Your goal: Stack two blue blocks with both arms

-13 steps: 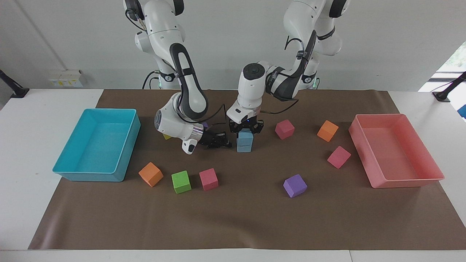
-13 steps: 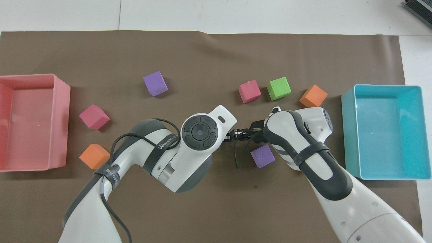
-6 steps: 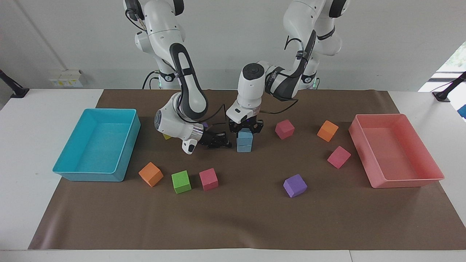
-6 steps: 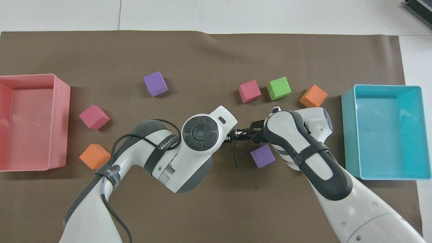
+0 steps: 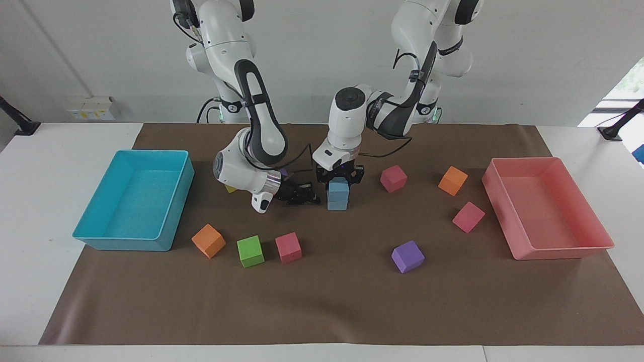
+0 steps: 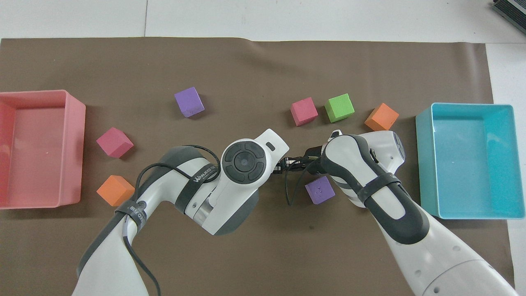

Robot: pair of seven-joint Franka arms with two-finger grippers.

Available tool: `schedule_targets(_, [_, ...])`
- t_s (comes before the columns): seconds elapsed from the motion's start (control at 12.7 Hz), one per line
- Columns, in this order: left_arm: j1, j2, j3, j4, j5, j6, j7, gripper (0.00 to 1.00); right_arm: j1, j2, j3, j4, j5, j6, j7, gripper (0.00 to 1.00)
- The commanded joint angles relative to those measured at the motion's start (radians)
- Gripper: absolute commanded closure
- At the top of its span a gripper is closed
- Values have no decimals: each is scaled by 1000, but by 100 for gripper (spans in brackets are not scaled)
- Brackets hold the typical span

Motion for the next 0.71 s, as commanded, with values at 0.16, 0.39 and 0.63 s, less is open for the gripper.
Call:
schedule_targets(0.16, [-21, -16, 17, -20, 17, 7, 9, 0, 0, -12, 5, -19, 37, 26, -30, 100])
schedule_targets(0.39, [-24, -19, 17, -1, 17, 2, 12, 0, -6, -10, 4, -13, 20, 20, -43, 100])
schedule_targets(0.63, [-11, -95, 25, 13, 17, -62, 10, 0, -7, -21, 1, 1, -4, 13, -48, 100])
